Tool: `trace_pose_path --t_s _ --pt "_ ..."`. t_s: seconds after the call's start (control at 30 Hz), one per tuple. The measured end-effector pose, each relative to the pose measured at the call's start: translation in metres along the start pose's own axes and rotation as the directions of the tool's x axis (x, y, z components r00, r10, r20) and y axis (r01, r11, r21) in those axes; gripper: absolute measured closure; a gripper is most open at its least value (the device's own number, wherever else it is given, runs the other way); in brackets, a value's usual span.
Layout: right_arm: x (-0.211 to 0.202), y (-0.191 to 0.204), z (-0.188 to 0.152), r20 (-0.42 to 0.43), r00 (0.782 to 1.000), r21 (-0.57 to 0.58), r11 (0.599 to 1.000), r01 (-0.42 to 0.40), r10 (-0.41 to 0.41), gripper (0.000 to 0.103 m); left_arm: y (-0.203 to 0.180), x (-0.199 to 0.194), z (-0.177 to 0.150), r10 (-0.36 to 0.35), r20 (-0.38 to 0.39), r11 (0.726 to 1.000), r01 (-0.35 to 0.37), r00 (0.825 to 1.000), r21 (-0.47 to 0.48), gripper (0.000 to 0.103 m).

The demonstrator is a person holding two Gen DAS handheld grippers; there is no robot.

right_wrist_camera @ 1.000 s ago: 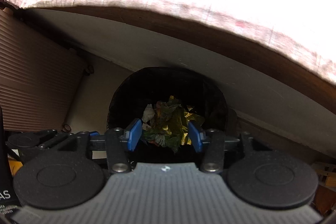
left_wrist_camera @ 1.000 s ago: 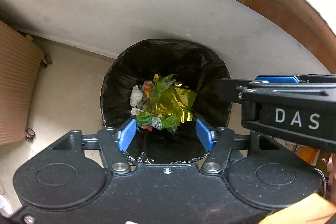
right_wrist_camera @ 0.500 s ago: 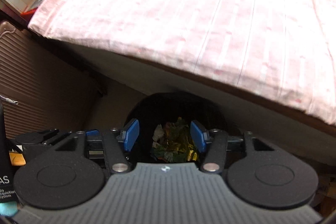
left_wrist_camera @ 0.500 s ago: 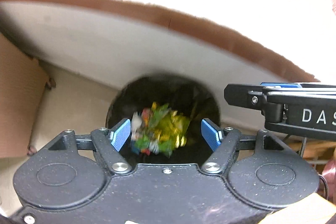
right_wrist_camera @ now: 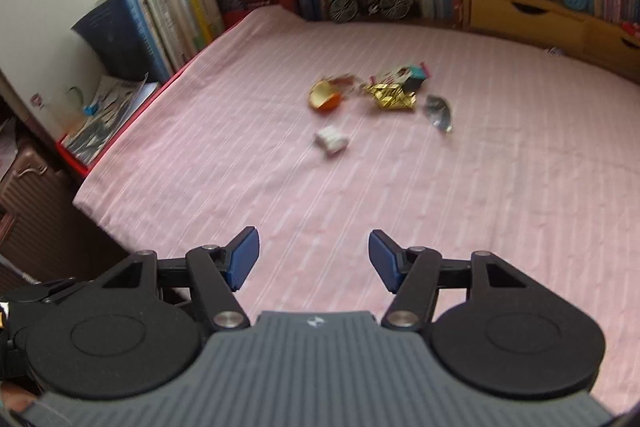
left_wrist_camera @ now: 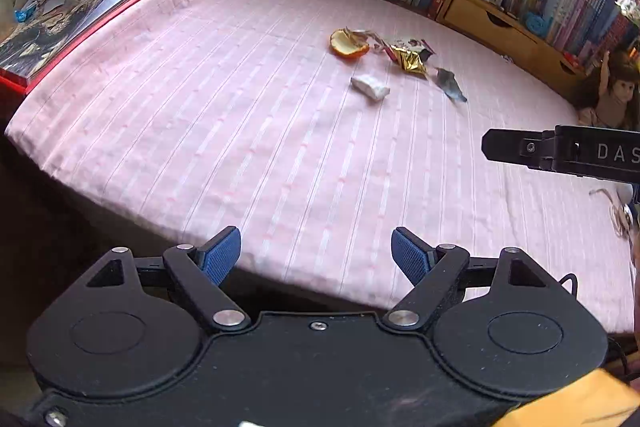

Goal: Collect trash
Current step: 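Raise both open grippers back over the bed, then grasp the white candy with the left gripper while the right gripper grasps the silver-green wrapper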

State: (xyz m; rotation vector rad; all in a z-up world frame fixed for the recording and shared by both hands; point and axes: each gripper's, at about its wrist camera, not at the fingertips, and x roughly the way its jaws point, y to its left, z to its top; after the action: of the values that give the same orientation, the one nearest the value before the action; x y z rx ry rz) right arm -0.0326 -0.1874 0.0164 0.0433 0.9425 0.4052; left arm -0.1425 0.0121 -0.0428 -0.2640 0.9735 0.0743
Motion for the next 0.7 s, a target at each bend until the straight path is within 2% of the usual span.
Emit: trace_pose_path --t_s 0.2,0.37,0.6,0.7 --pt "0.019 -0.047 0.047 0.065 0.993 0.009 0.995 0.103 -0.103 0.030 -0.032 0.040 0.061 -0.029 0.037 0.995 0.032 0.999 -0.091 0.024" --pt "0.051 -0.083 0.079 0.068 0.985 0.012 0.987 0.157 -0.158 0.030 -0.060 0.094 0.100 0.009 0.056 0.990 -0.001 0.998 -0.138 0.027" --pt "0.097 -0.104 0.102 0.015 0.992 -0.017 0.992 0.127 -0.127 0.030 -0.070 0.152 0.130 0.083 0.033 0.968 -0.072 0.996 -0.242 0.038" --pt "0.116 -0.108 0.109 -0.015 0.994 -0.029 0.993 0.110 -0.111 0.030 -0.073 0.167 0.134 0.109 0.014 0.965 -0.102 0.994 -0.243 0.044"
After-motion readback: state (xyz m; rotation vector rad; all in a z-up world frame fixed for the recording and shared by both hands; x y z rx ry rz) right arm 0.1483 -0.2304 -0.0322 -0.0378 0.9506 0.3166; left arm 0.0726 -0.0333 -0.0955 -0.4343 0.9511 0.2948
